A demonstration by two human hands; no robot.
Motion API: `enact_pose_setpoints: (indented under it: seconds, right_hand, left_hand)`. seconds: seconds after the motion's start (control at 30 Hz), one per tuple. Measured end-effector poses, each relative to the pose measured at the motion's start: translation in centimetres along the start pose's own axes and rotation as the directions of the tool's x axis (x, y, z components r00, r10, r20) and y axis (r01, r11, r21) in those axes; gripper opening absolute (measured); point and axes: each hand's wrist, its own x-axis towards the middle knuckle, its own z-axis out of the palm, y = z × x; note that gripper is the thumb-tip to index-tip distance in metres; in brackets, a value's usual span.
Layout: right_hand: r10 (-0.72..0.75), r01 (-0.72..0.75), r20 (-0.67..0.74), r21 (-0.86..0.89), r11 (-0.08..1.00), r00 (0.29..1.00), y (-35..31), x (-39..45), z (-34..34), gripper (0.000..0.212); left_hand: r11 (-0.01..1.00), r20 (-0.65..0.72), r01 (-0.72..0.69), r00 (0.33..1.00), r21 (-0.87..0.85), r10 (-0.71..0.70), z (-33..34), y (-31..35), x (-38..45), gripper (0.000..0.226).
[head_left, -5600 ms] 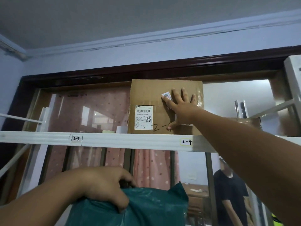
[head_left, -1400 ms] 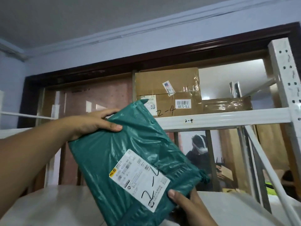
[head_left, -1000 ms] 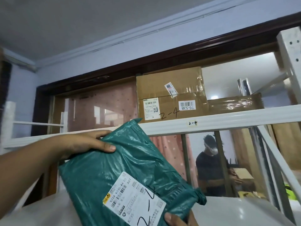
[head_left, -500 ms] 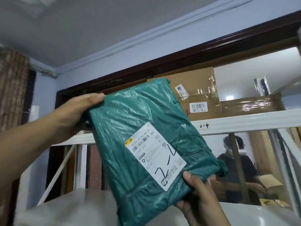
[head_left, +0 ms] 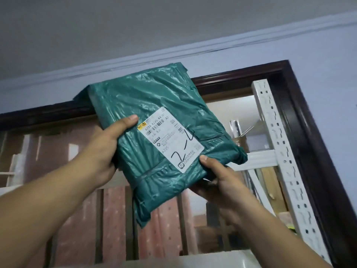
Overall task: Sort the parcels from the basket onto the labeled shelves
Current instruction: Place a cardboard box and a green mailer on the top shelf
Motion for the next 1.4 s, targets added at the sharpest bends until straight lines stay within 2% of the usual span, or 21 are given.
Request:
enact_pose_setpoints:
  seconds: [0.03,0.1,0.13,0.2,0.27,0.3,0.33,0.43,0.53,0.63,0.7,0.77,0.83,0.97,1.03,1.1,1.23,1.27,1.33,1.37,1.4]
  right_hand:
    - [-0.073,0.07,-0.035,-0.082,0.994,0.997,-1.2,0.5,-0.7,0.04]
    - [-0.269,0.215,-0.111,-0.35,0.912,0.957,-3.5,1.5,-2.1,0.056]
    - [-0.368,0.25,-0.13,-0.527,0.812,0.921,-4.8,1.9,-2.7,0.069]
    - [-0.532,0.196,-0.142,-0.826,0.528,0.835,-7.4,2.4,-3.6,0.096]
    - [-0.635,0.13,-0.069,-0.956,0.262,0.77,-9.7,3.0,-4.2,0.112]
    - [-0.649,0.132,-0.006,-0.978,0.164,0.761,-10.8,3.5,-4.4,0.112]
    - [-0.635,0.145,0.041,-0.983,0.113,0.771,-11.6,4.1,-4.8,0.109]
    - [-0.518,0.184,0.119,-0.98,0.076,0.847,-13.1,6.0,-5.7,0.09]
    - [-0.481,0.209,0.157,-0.976,0.055,0.863,-13.8,7.8,-6.4,0.082]
    - [-0.526,0.245,0.182,-0.968,0.052,0.831,-14.4,9.8,-7.1,0.087]
    - [-0.529,0.246,0.19,-0.969,0.037,0.827,-14.5,11.0,-7.6,0.1]
    - [-0.49,0.194,0.175,-0.981,-0.012,0.854,-14.1,11.9,-8.3,0.118]
    - [-0.449,0.123,0.146,-0.989,-0.08,0.881,-13.4,12.6,-9.3,0.126]
    - [-0.445,0.059,0.113,-0.989,-0.134,0.888,-12.4,14.0,-10.5,0.117]
    - [-0.439,0.033,0.094,-0.989,-0.144,0.894,-12.3,14.8,-10.9,0.108]
    - [-0.444,0.021,0.093,-0.986,-0.164,0.891,-11.9,15.3,-11.0,0.099]
    - [-0.459,-0.002,0.074,-0.987,-0.163,0.885,-11.6,15.7,-11.4,0.099]
    - [-0.466,-0.005,0.064,-0.989,-0.145,0.883,-11.8,15.7,-11.6,0.103]
    - [-0.465,-0.002,0.051,-0.994,-0.112,0.884,-12.0,15.7,-11.9,0.109]
    - [-0.453,-0.008,0.047,-0.993,-0.119,0.89,-12.1,15.7,-12.1,0.108]
    - [-0.441,-0.024,0.041,-0.99,-0.14,0.897,-12.1,15.8,-12.1,0.107]
  left_hand:
    - [1.0,-0.014,-0.022,1.0,-0.022,0.022,1.1,-0.2,1.0,0.021]
    - [0.991,-0.025,-0.112,0.994,-0.068,0.111,2.8,-0.8,3.1,0.05]
    - [0.983,-0.028,-0.16,0.987,-0.087,0.158,3.8,-1.0,4.1,0.063]
    - [0.973,-0.029,-0.209,0.978,-0.1,0.207,5.8,-1.3,6.0,0.067]
    - [0.97,-0.025,-0.222,0.975,-0.102,0.22,7.7,-1.5,7.5,0.062]
    - [0.97,-0.019,-0.226,0.974,-0.095,0.225,8.7,-1.7,8.2,0.06]
    - [0.969,-0.006,-0.23,0.973,-0.092,0.231,9.6,-2.0,8.9,0.059]
    - [0.966,0.027,-0.255,0.966,-0.045,0.256,11.9,-2.6,10.7,0.06]
    - [0.961,0.035,-0.273,0.961,-0.042,0.275,13.8,-3.5,12.3,0.06]
    - [0.962,0.024,-0.269,0.962,-0.052,0.271,15.0,-4.5,13.9,0.056]
    - [0.964,0.028,-0.259,0.965,-0.054,0.261,15.3,-5.6,15.1,0.057]
    - [0.972,0.059,-0.231,0.971,-0.049,0.234,15.7,-6.8,16.1,0.056]
    - [0.981,0.088,-0.193,0.977,-0.026,0.194,16.3,-8.2,16.9,0.048]
    - [0.993,0.064,-0.118,0.991,0.003,0.117,16.8,-10.2,18.4,0.033]
    - [0.978,0.068,-0.142,0.989,0.15,0.133,16.7,-10.9,18.9,0.045]
    - [0.906,0.096,-0.187,0.982,0.38,0.162,16.8,-11.6,18.8,0.059]
    - [0.81,0.197,-0.173,0.978,0.561,0.072,16.1,-13.0,18.2,0.08]
    - [0.731,0.232,-0.171,0.973,0.66,0.018,15.6,-13.1,18.0,0.088]
    - [0.495,0.258,-0.178,0.961,0.85,-0.097,14.3,-13.6,17.8,0.106]
    - [0.428,0.262,-0.18,0.954,0.886,-0.142,13.9,-13.6,17.7,0.112]
    - [0.422,0.271,-0.177,0.947,0.889,-0.174,13.7,-13.6,17.7,0.115]
